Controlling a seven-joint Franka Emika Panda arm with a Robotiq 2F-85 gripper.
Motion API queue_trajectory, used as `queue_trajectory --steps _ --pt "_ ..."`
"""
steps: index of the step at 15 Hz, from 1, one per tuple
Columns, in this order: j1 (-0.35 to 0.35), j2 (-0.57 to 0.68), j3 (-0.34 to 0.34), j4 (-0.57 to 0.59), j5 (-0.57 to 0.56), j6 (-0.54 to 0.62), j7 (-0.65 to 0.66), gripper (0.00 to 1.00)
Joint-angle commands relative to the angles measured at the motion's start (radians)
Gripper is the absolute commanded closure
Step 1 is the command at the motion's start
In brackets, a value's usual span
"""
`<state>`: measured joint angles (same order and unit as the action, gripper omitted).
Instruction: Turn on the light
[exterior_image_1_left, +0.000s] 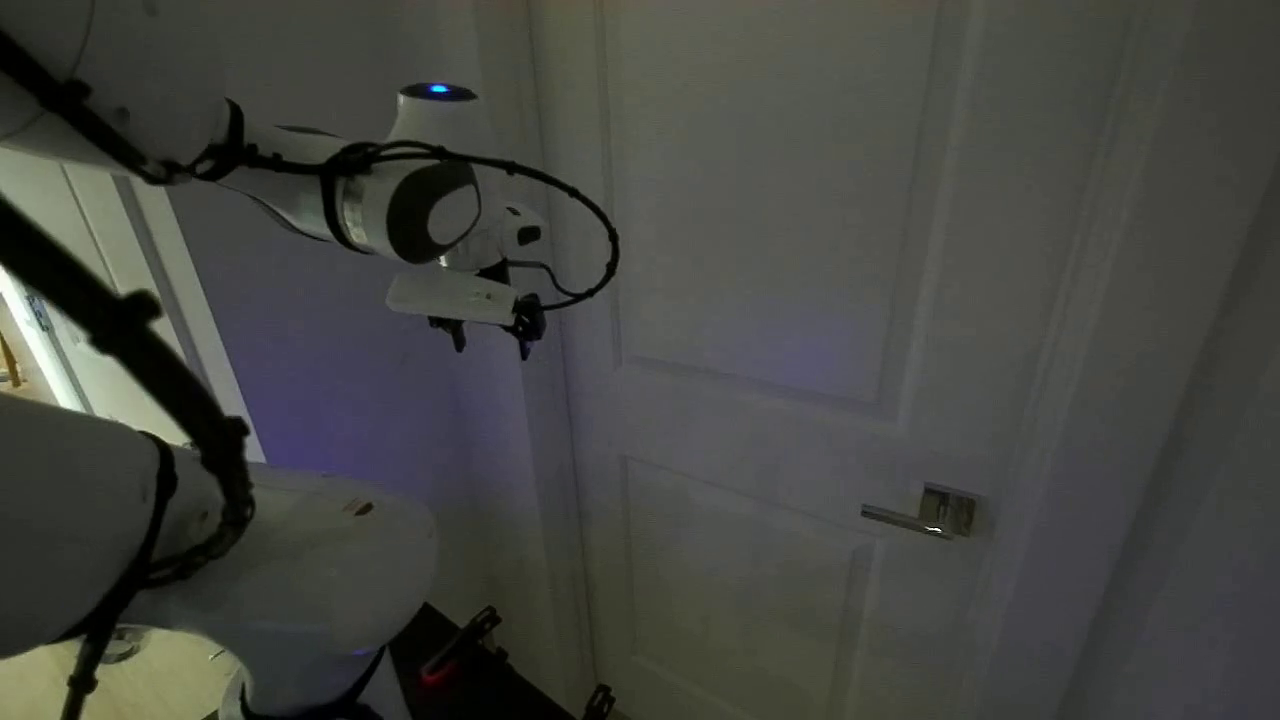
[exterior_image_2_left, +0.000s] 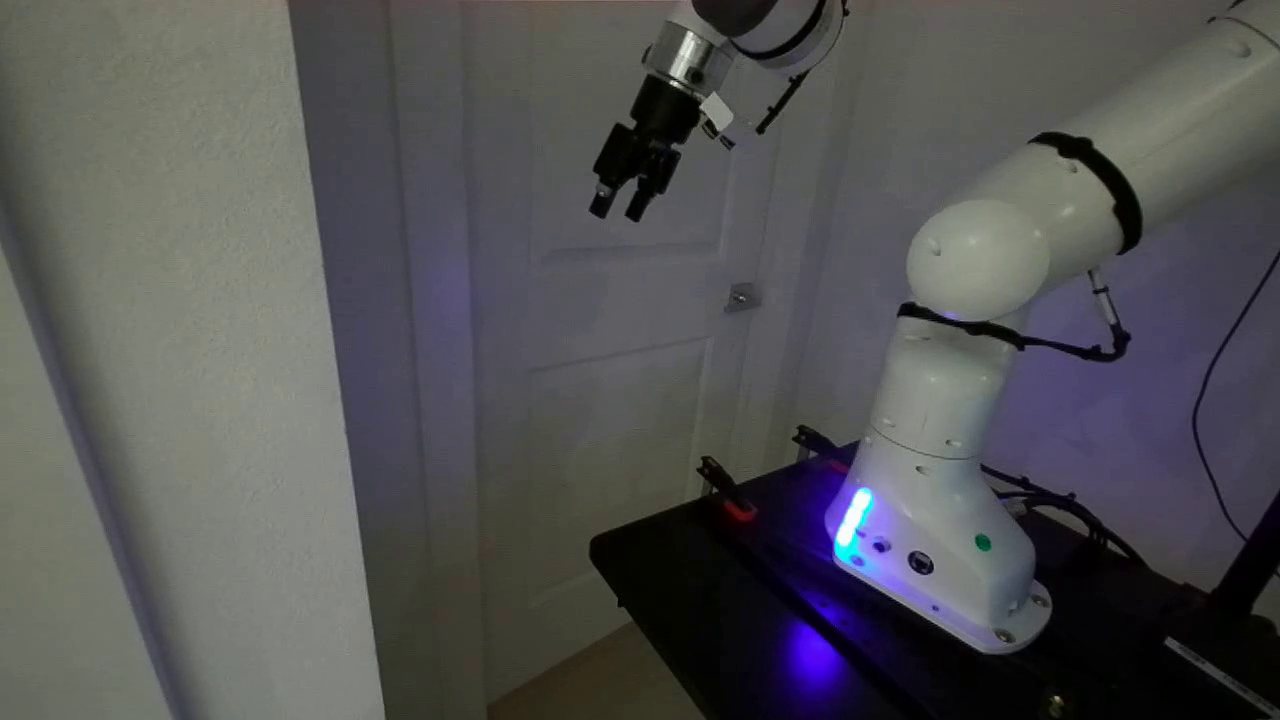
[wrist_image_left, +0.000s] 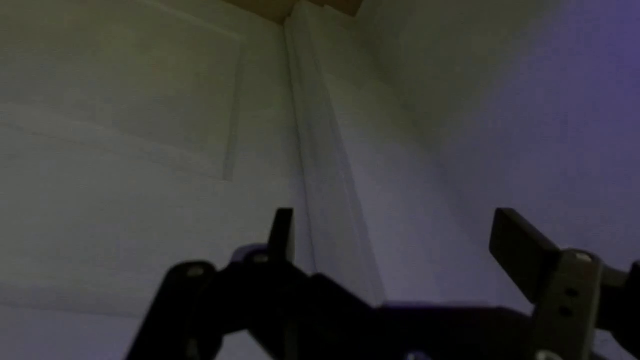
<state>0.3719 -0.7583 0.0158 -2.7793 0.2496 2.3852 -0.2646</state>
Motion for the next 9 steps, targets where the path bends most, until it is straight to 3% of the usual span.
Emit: queue_trajectory --steps 1,5,9 --pt "0.113 0.032 0.005 -0.004 0.073 0.159 -0.06 0.0" --pt "0.246 0.085 -0.007 -0.006 0.118 0.363 -0.091 0.0" --pt "0.398 0.162 -0.062 -0.007 0.123 0.558 -0.078 0.0"
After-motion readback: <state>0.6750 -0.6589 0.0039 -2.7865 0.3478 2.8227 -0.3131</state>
